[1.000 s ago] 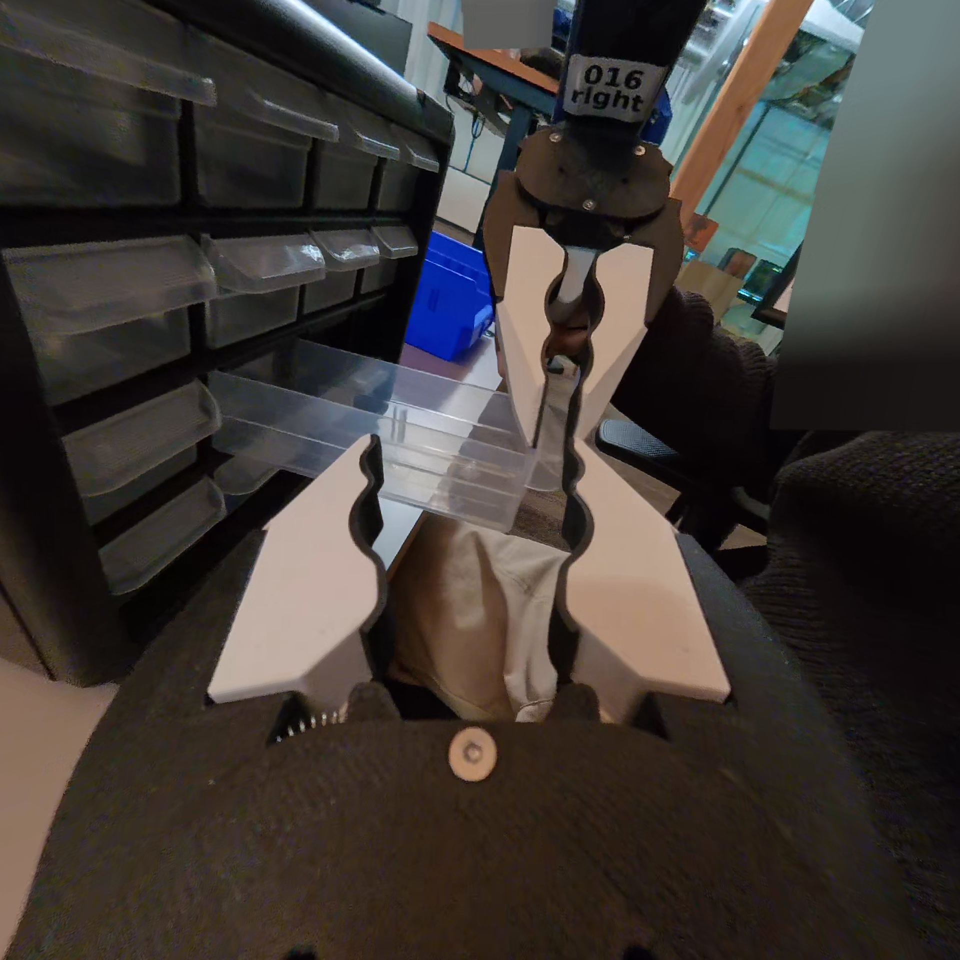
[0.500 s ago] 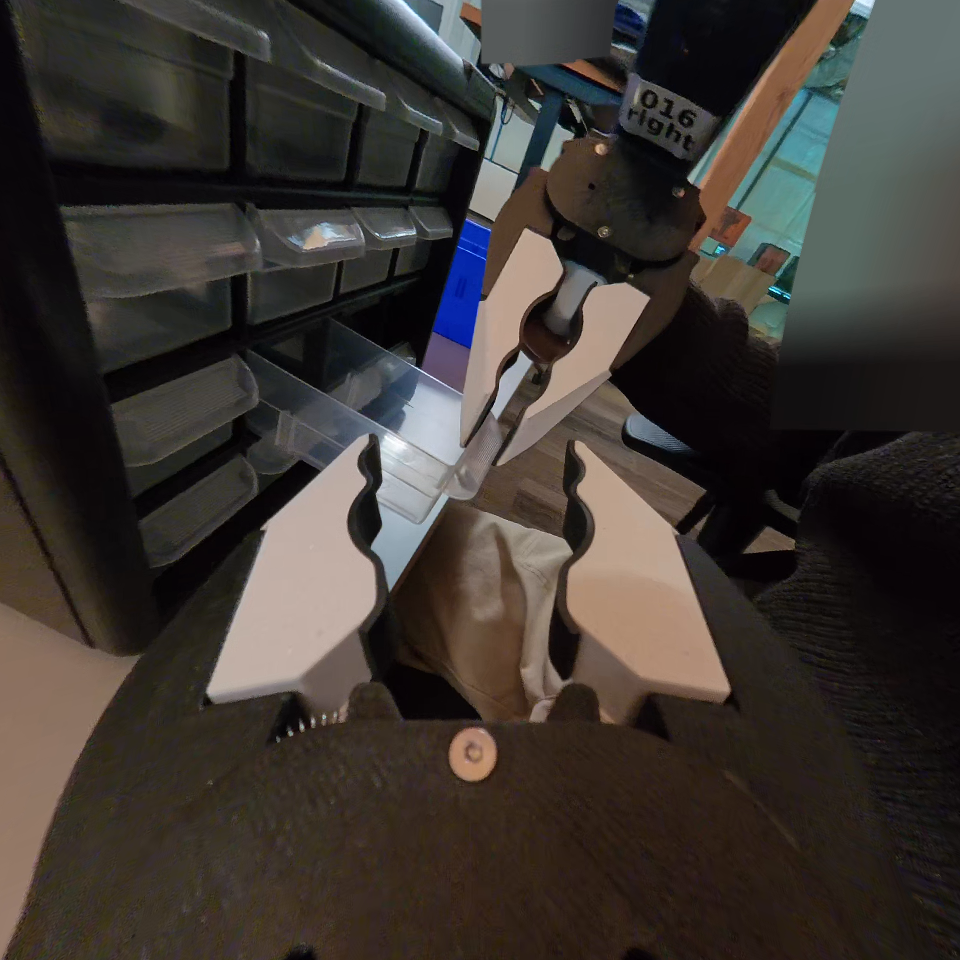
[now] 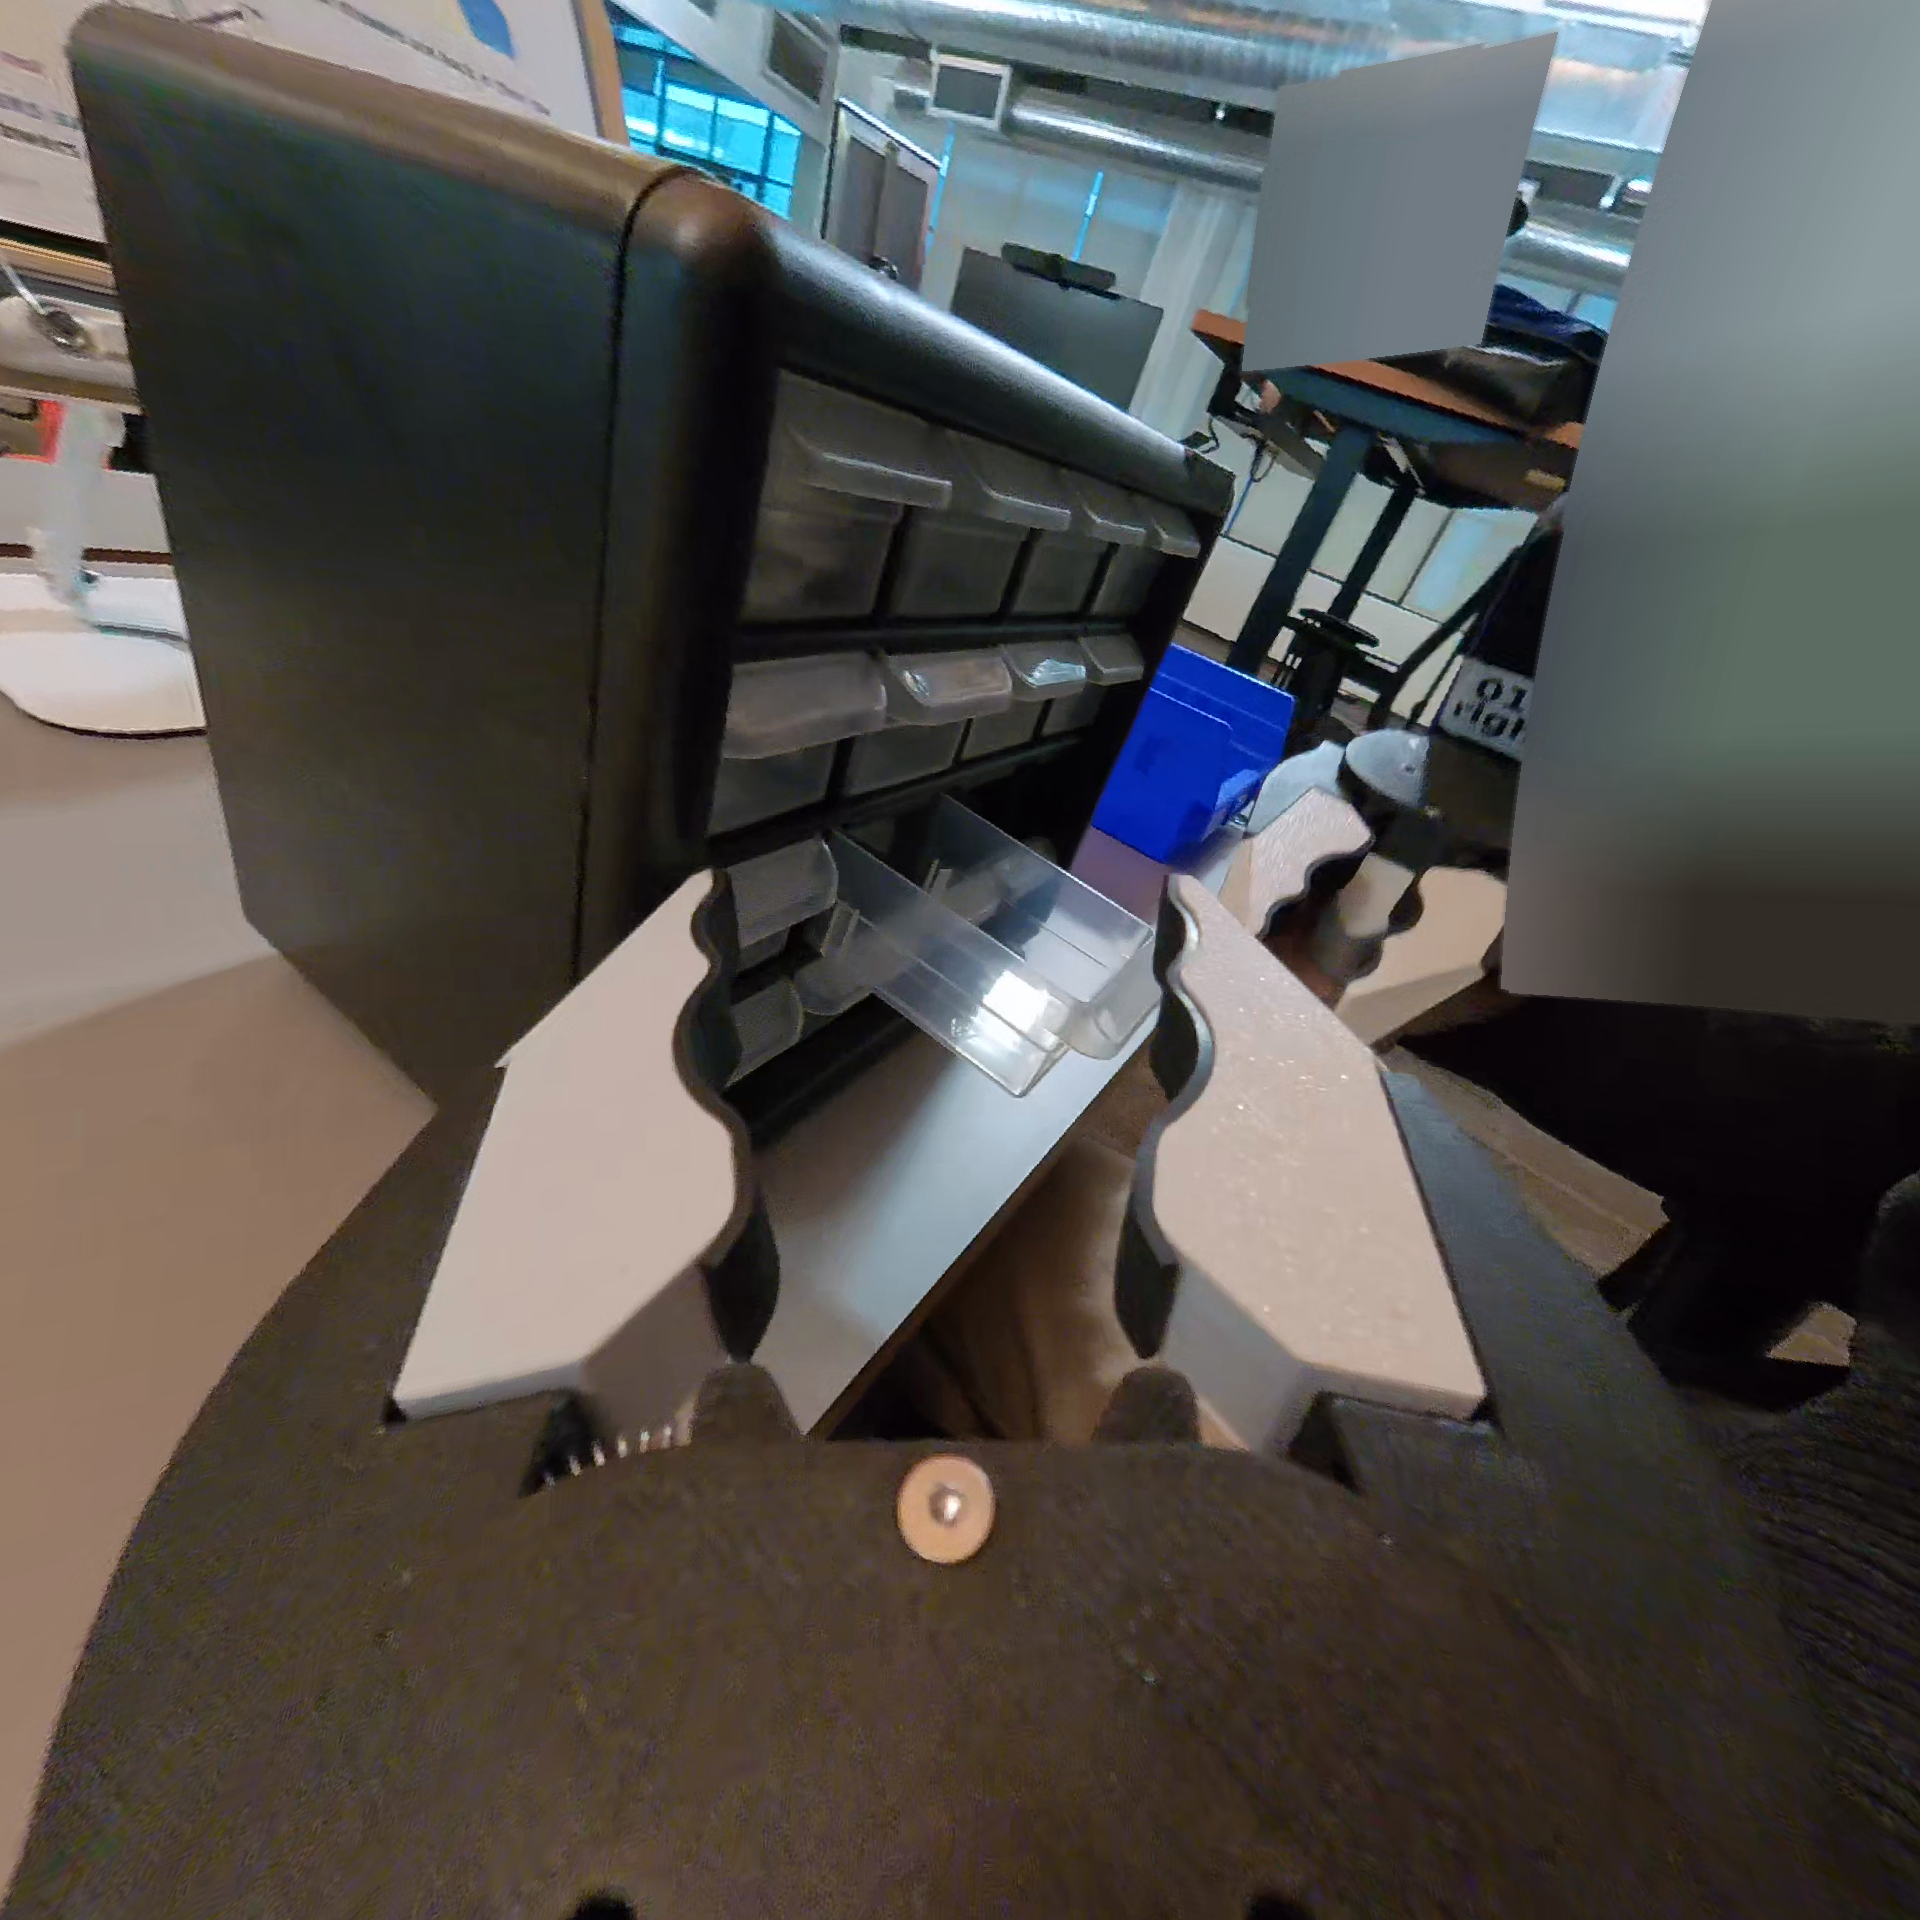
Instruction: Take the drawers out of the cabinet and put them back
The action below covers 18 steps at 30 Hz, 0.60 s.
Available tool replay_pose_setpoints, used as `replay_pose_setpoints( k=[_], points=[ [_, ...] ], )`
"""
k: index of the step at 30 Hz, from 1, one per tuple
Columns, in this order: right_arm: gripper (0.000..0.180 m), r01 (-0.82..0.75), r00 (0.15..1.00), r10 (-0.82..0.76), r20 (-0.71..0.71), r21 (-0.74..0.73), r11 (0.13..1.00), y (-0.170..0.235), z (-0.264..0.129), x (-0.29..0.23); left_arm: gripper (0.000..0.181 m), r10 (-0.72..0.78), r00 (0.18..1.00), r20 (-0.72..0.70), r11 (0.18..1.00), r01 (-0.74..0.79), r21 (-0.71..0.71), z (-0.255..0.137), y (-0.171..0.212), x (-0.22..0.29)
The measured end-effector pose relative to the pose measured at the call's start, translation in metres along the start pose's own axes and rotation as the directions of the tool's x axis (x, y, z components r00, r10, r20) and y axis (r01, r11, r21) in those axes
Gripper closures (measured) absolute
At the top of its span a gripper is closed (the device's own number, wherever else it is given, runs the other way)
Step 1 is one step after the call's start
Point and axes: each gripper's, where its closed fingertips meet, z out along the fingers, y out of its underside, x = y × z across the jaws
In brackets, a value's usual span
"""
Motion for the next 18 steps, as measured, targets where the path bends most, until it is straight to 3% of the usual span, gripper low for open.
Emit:
replay_pose_setpoints(
  k=[4, 8, 13, 18],
  points=[
    [0.18, 0.042, 0.998, -0.043, -0.052, -0.024, 0.999, 0.011, 0.006, 0.011, 0.113, 0.043, 0.997, 0.063, 0.999, -0.043, -0.007, 0.0, 0.001, -0.008],
    [0.18, 0.031, 0.998, -0.031, -0.053, 0.005, 1.0, 0.009, 0.009, 0.011, 0.116, 0.102, 0.991, 0.088, 0.994, -0.098, -0.045, 0.002, 0.007, -0.01],
    [0.18, 0.028, 0.999, -0.029, -0.014, -0.02, 0.999, 0.014, 0.013, 0.006, 0.114, 0.058, 0.996, 0.061, 0.997, -0.054, -0.057, 0.003, 0.011, -0.009],
    [0.18, 0.046, 0.974, -0.049, -0.22, -0.018, 0.999, 0.014, 0.011, 0.042, 0.113, 0.069, 0.995, 0.074, 0.996, -0.065, -0.061, 0.002, 0.011, -0.011]
  ],
)
